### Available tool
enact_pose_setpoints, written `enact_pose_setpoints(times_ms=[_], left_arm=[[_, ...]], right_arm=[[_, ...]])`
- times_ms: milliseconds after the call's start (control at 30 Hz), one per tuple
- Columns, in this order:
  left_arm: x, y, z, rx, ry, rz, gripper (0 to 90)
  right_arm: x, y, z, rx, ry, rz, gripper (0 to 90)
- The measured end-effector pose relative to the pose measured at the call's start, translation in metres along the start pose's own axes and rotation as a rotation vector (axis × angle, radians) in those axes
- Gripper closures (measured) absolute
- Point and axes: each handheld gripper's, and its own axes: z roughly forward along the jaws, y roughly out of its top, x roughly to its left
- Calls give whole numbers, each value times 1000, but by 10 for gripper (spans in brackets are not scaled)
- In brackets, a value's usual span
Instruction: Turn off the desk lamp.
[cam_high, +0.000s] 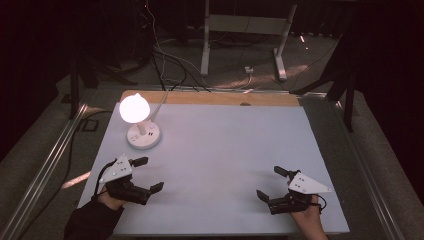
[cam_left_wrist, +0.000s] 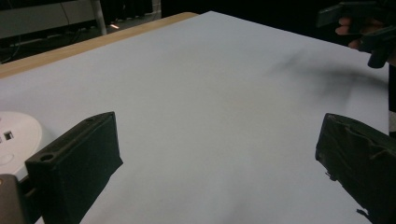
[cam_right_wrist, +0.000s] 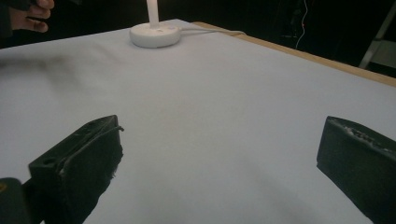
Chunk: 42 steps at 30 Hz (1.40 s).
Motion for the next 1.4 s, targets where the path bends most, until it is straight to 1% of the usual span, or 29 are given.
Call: enact_pose_setpoints(times_ms=[67, 100, 167, 200, 267, 300, 333, 367, 533, 567, 633, 700, 733, 800, 933, 1033, 1100, 1167, 1267, 1300, 1333, 1400], left_arm=[[1, 1, 1, 1, 2, -3, 6], [4, 2, 2, -2, 11, -15, 6], [5, 3, 2, -10, 13, -20, 6], [8, 5, 4, -15, 25, -28, 6], [10, 6, 4, -17, 31, -26, 6], [13, 8, 5, -20, 48, -32, 6], [13, 8, 5, -20, 48, -32, 6], [16, 10, 6, -29, 66, -42, 6], [26, 12, 9, -34, 125, -72, 6], [27, 12, 10, -35, 130, -78, 6], [31, 13, 11, -30, 166, -86, 6], [35, 12, 13, -32, 180, -105, 6], [36, 12, 13, -30, 196, -111, 7], [40, 12, 15, -22, 214, -124, 7], [46, 11, 17, -17, 269, -152, 15], [51, 11, 19, -19, 299, -166, 15], [54, 11, 20, -19, 320, -186, 15], [57, 11, 22, -19, 339, -190, 15], [61, 10, 25, -23, 350, -205, 16], [62, 10, 25, -30, 339, -222, 15], [62, 10, 25, -30, 339, -222, 15], [66, 9, 28, -25, 353, -237, 16]], right_arm=[[0, 0, 0, 0, 1, 1, 0], [0, 0, 0, 0, 2, 1, 0], [0, 0, 0, 0, 3, 2, 0], [0, 0, 0, 1, 4, 3, 0], [0, 0, 0, 0, 4, 5, 0], [-1, 0, 0, -1, 5, 5, 0], [-1, 0, 0, -1, 5, 4, 0], [-1, 0, 0, -1, 5, 4, 0], [0, 0, 0, -2, 6, 7, 0], [0, 0, 0, -2, 5, 5, 0], [0, 0, 0, -2, 3, 4, 0], [0, 0, -1, -3, 3, 4, 0], [0, 0, -1, -2, 4, 4, 0], [0, 0, -1, -2, 5, 5, 0], [0, 0, -1, -5, 5, 4, 0], [0, 0, 0, -3, 7, 4, 0], [0, 0, -1, -6, 6, 4, 0], [0, 0, -1, -7, 6, 5, 0], [0, 0, -1, -5, 7, 7, 0], [0, 0, -1, -5, 7, 7, 0], [-1, 0, -1, -7, 8, 7, 0], [-1, 0, -1, -7, 9, 10, 0]])
